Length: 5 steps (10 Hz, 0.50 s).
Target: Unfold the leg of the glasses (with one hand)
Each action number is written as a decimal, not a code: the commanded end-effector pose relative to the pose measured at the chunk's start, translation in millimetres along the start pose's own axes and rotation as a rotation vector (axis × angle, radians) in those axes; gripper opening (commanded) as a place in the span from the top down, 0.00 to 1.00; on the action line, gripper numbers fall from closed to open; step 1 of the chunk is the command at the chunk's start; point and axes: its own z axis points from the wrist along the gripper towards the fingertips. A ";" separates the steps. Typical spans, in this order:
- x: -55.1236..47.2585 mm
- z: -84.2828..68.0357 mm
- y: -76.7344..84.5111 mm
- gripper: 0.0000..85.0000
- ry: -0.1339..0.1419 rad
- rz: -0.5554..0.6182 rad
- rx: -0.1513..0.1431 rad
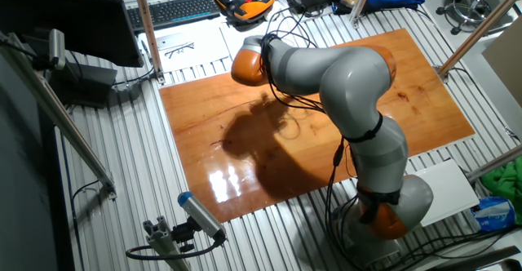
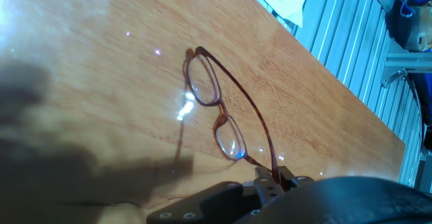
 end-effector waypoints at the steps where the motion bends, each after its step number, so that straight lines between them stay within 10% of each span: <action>1: 0.1 0.2 0.8 0.80 0.000 0.002 0.000; 5: 6.6 -3.1 9.0 0.80 0.003 0.028 -0.001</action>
